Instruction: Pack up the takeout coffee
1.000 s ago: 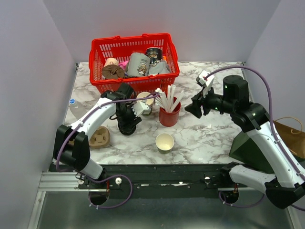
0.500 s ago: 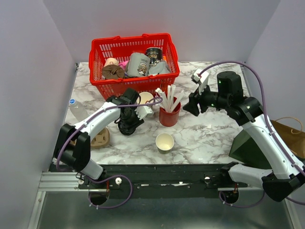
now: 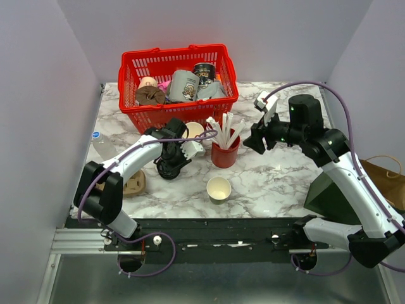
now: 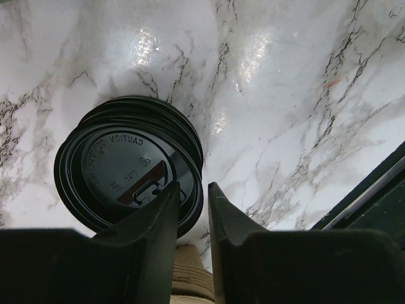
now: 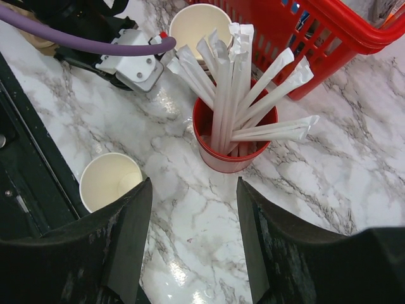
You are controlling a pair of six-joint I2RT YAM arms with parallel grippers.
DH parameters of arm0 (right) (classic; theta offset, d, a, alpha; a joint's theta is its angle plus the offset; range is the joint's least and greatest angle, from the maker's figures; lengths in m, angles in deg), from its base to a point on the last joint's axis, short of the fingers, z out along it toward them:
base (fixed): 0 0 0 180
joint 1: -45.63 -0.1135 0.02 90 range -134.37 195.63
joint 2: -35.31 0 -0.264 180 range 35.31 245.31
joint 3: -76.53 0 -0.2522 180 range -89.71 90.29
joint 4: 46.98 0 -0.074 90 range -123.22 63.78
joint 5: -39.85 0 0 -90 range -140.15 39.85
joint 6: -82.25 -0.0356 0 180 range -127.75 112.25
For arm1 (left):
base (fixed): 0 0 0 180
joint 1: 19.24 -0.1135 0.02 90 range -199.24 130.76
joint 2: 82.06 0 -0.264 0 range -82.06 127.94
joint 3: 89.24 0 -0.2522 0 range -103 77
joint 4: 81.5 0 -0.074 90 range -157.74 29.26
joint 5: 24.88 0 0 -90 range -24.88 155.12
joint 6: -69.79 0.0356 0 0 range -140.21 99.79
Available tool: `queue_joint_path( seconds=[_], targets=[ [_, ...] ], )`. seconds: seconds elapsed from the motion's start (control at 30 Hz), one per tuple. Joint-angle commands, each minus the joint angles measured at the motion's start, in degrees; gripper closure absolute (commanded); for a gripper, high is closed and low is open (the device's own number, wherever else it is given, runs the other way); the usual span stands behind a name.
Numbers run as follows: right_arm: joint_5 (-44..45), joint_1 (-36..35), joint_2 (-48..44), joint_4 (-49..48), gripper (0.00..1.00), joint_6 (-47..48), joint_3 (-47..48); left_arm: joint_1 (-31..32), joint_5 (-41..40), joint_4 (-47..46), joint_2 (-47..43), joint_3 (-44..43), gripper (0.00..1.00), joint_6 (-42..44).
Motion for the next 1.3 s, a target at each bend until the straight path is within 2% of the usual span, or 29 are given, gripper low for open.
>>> queue_joint_path(
  seconds=[0.0,0.5,0.63,1.03,1.17,1.2,1.27],
  targets=[
    [0.4,0.1,-0.9,-0.4,0.35,0.4,0.0,0.5,0.4,0.6,0.7,-0.4,0.71,-0.5],
    [0.5,0.2,-1.1,-0.9,0.36,0.6,-0.2,0.5,1.1,2.1,-0.1,-0.6,0.92,-0.7],
    [0.5,0.1,-1.1,-1.0,0.36,0.6,-0.3,0.5,1.0,2.8,-1.6,-1.3,1.00,-0.8],
    [0.5,0.1,-1.2,-1.2,0.36,0.6,0.0,0.4,3.7,8.1,-8.5,-6.9,1.00,-2.9],
    [-0.8,0.1,-0.9,-1.2,0.34,1.1,0.1,-0.2,12.1,9.4,-13.2,-9.5,1.00,-5.0],
    [-1.5,0.1,-0.9,-1.1,0.32,1.4,-0.2,-0.2,18.1,9.4,-15.3,-9.5,1.00,-5.1],
    [-3.4,0.1,-1.2,-1.3,0.29,1.5,-0.9,-0.6,25.2,8.3,-17.9,-8.3,1.00,-4.7]
  ],
)
